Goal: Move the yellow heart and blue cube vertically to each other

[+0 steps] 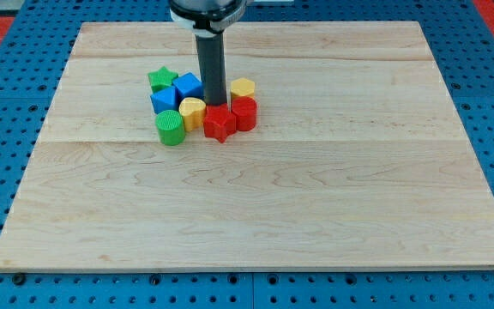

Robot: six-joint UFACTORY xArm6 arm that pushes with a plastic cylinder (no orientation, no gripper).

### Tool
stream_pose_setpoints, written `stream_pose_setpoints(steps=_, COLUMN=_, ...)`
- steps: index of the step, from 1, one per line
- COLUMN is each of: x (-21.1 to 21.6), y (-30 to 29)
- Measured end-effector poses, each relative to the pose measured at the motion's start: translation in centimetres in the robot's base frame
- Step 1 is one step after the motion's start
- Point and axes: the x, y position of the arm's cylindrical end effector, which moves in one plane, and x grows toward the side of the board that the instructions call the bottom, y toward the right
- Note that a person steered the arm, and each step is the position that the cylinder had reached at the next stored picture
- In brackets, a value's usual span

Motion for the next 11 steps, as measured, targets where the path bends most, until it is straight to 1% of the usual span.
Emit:
stream_pose_setpoints(steps=1, x=2.6, y=2.4)
stream_pose_setpoints(steps=2, x=2.7, y=1.6)
stream_pose_setpoints(steps=3, x=1.5, y=-0.4)
stream_pose_setpoints(steps=4, x=-1.6, y=-1.9)
stream_pose_setpoints(steps=5, x=-2.5, y=-5.4)
stream_pose_setpoints(steps=7, x=-3.2, y=-2.2)
stream_pose_setpoints(steps=9, x=-5.4, y=-3.3)
stream_pose_setpoints(steps=11, x=-4.6, y=-7.5)
